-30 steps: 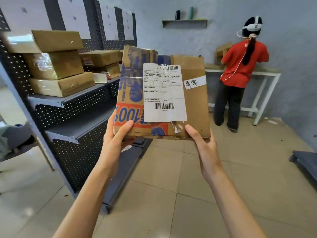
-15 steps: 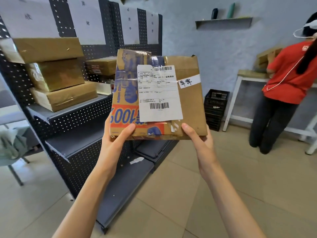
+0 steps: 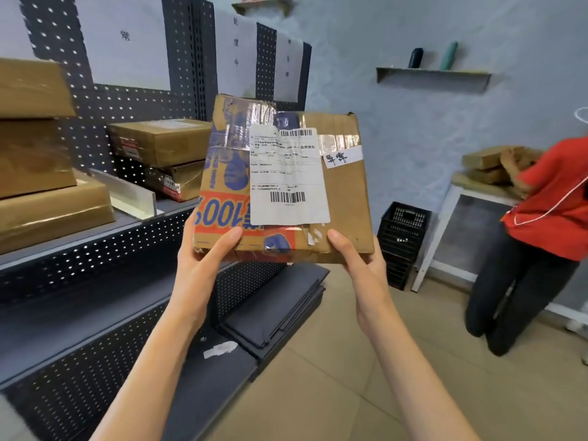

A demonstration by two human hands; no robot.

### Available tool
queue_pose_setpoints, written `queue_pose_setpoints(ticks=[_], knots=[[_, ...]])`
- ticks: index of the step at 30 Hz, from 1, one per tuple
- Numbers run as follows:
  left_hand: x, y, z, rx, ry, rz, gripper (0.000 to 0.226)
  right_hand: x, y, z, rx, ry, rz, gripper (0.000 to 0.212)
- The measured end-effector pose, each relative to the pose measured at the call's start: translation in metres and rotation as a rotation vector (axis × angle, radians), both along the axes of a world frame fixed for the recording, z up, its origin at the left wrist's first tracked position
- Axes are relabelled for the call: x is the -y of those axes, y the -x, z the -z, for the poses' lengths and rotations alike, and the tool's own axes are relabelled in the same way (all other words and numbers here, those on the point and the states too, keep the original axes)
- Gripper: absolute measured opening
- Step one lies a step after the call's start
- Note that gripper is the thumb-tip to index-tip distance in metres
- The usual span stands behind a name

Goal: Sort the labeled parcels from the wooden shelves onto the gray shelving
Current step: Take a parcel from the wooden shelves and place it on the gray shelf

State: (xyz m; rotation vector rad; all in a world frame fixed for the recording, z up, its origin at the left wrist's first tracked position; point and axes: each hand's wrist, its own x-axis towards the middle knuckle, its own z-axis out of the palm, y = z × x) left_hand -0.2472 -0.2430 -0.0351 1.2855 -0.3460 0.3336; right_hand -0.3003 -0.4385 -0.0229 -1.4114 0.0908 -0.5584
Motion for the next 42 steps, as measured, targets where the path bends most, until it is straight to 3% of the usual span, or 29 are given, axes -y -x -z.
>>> queue_pose_setpoints(ticks=[4, 16, 25, 30, 36, 42], knots=[[0.016, -0.05, -0.001, 0.005, -0.031, -0.059, 0.075, 0.017, -0.062, 0.003, 0.01, -0.018, -0.037, 0.066], [0.062, -0.18, -0.018, 0.029, -0.03, -0.461, 0.088, 0.06, -0.262, -0.002, 0.105, -0.067, -0.317, 0.077], [0.065, -0.246, -0.057, 0.064, 0.053, -0.757, 0.077, 0.038, -0.385, -0.044, 0.146, -0.1, -0.596, 0.084], [0.041, -0.287, -0.076, 0.047, 0.046, -0.838, 0.072, 0.006, -0.444, -0.061, 0.151, -0.105, -0.66, 0.066], [0.008, -0.338, -0.1, 0.018, 0.073, -0.906, 0.072, -0.039, -0.505, -0.089, 0.146, -0.104, -0.71, 0.06], [-0.031, -0.389, -0.125, -0.007, 0.071, -0.956, 0.049, -0.081, -0.557, -0.117, 0.133, -0.06, -0.717, 0.038]])
